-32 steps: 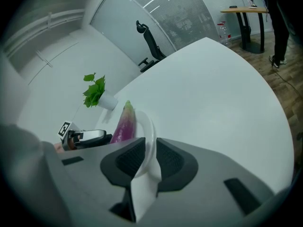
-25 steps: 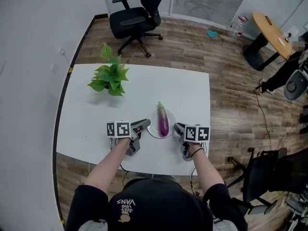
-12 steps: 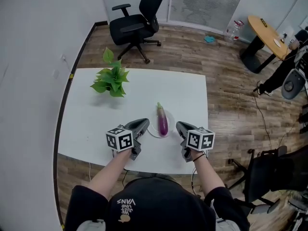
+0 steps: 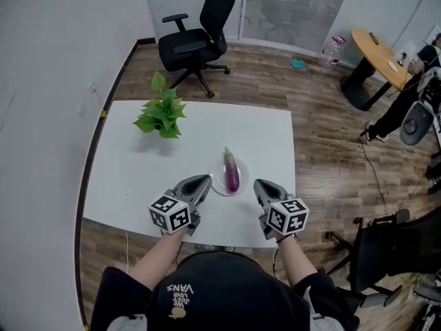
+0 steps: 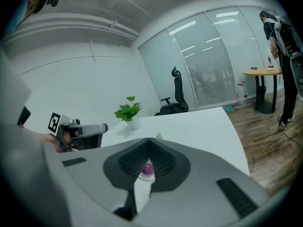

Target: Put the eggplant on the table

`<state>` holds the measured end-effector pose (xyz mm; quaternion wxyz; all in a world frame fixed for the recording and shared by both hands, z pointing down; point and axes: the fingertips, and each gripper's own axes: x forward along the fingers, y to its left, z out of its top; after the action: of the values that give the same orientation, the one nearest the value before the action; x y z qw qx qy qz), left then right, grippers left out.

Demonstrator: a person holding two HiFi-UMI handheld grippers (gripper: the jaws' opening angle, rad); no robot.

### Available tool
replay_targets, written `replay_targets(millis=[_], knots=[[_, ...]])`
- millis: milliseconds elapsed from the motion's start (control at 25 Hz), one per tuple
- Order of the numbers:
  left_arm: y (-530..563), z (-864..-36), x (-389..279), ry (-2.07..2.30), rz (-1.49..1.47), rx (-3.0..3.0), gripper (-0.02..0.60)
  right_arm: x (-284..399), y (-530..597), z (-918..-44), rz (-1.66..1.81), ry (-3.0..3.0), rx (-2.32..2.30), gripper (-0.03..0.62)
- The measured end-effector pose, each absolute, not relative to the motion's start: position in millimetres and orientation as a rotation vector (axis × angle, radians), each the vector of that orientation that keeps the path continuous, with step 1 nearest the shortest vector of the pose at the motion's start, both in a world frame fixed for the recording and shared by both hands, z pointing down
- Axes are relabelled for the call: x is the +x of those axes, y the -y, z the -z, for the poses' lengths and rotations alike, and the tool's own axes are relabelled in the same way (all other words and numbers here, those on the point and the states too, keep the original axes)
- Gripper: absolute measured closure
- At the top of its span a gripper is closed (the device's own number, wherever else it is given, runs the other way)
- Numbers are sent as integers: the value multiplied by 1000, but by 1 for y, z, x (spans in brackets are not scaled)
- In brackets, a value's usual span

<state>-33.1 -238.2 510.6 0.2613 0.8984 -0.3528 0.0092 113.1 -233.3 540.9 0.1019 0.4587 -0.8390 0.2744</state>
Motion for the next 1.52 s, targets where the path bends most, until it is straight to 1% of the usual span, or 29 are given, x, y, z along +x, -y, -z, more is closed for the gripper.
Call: replay_targets(millis=[200,560,840,1520], knots=[[223,-506,-33,976,-76,2503,571,112,222,-527,-725,2513,1373,576],[207,-496,-33,1011,-54,2545,571,111,206,-516,-624,2539,1395,576],[197,-481,-37,1086,-39,2643,571,111,199,-497,-447,2589,1450,576],[188,-481,-29,1062,-74,2668,571,113,191,-501,-463,2555,1439,576]])
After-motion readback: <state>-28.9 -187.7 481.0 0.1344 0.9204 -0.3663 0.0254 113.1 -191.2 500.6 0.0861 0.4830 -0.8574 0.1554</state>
